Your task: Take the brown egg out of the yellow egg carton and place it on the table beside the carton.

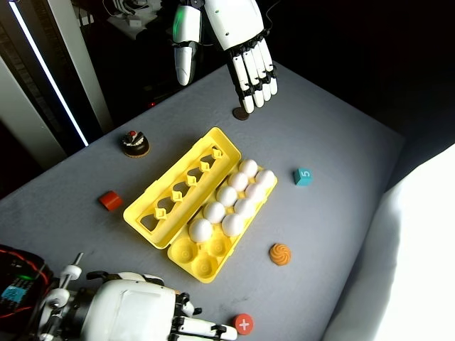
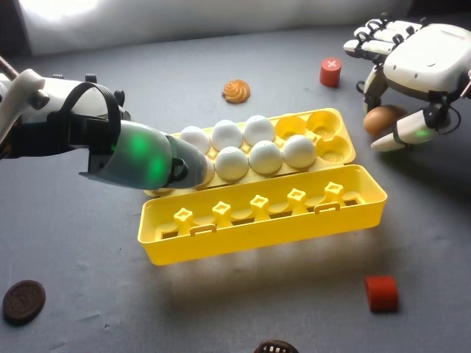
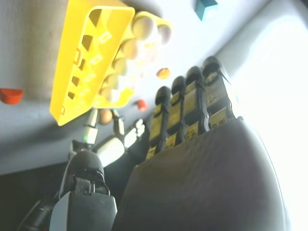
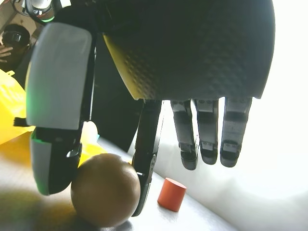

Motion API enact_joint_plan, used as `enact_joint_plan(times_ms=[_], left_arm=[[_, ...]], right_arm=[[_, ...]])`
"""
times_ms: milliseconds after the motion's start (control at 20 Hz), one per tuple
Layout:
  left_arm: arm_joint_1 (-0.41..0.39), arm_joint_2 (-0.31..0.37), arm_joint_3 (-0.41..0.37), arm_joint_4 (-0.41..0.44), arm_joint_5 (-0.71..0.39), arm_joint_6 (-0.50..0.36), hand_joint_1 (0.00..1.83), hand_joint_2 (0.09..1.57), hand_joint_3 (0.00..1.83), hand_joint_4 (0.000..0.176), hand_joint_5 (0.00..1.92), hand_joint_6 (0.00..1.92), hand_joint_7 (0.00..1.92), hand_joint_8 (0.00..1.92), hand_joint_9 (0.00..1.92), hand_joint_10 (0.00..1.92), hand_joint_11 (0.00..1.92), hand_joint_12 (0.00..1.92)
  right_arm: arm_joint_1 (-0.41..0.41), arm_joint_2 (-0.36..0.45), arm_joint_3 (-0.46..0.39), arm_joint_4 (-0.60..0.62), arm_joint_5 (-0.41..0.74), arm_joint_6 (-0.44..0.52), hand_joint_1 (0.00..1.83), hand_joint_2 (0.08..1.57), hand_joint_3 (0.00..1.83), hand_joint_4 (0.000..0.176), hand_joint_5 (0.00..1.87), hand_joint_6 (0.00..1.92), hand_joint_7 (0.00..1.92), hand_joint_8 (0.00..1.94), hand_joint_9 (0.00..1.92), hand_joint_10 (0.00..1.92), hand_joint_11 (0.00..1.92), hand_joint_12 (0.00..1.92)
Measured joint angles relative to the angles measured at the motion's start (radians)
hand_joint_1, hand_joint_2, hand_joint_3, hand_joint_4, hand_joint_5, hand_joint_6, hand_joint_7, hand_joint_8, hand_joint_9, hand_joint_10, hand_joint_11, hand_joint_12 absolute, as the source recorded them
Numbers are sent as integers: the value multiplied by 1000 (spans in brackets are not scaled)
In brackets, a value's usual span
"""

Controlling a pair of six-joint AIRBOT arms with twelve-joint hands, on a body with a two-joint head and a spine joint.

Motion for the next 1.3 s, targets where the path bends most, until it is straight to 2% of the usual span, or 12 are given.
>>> enact_joint_plan(times_ms=[50, 150, 300, 450, 800, 900, 1000, 1300], left_arm=[[0, 0, 0, 0, 0, 0, 0, 1124, 0, 0, 108, 10, 101, 13, 59, 12, 23, 14], [0, 0, 0, 0, 0, 0, 0, 1127, 2, 0, 81, 1, 78, 1, 39, 2, 3, 6], [0, 0, 0, 0, 0, 0, 0, 1127, 1, 0, 103, 9, 97, 8, 55, 7, 22, 15], [0, 0, 0, 0, 0, 0, 0, 1124, 0, 0, 101, 7, 97, 6, 56, 6, 14, 12], [0, 0, 0, 1, 0, 0, 0, 1133, 3, 0, 112, 5, 120, 9, 79, 9, 33, 25], [0, 0, 0, 2, 0, 0, 0, 1132, 2, 0, 122, 8, 121, 8, 80, 8, 37, 29], [0, 0, 0, 2, 0, 0, 0, 1128, 0, 0, 122, 6, 118, 5, 79, 6, 34, 29], [0, 0, 0, 12, 0, 0, 0, 1132, 1, 0, 119, 4, 130, 7, 87, 6, 33, 36]], right_arm=[[9, -2, 0, 0, -5, -1, 773, 930, 0, 176, 913, 444, 34, 0, 0, 0, 0, 0], [17, -2, 0, 0, -10, -2, 689, 930, 0, 176, 887, 238, 8, 0, 0, 0, 0, 0], [17, -2, 0, 1, -11, -3, 659, 935, 3, 176, 839, 183, 4, 0, 0, 0, 0, 0], [17, -4, 0, 1, -12, -5, 556, 949, 9, 176, 805, 153, 0, 0, 0, 0, 0, 0], [54, 6, -8, -1, 3, -6, 519, 939, 0, 176, 794, 68, 0, 0, 0, 0, 0, 0], [61, 37, -44, -3, 6, -9, 433, 962, 4, 176, 755, 46, 0, 0, 0, 0, 0, 0], [60, 95, -109, -3, 10, -10, 448, 955, 0, 172, 770, 49, 0, 0, 0, 0, 0, 0], [55, 332, -323, -2, 13, -13, 410, 932, 0, 176, 832, 65, 0, 0, 0, 0, 0, 0]])
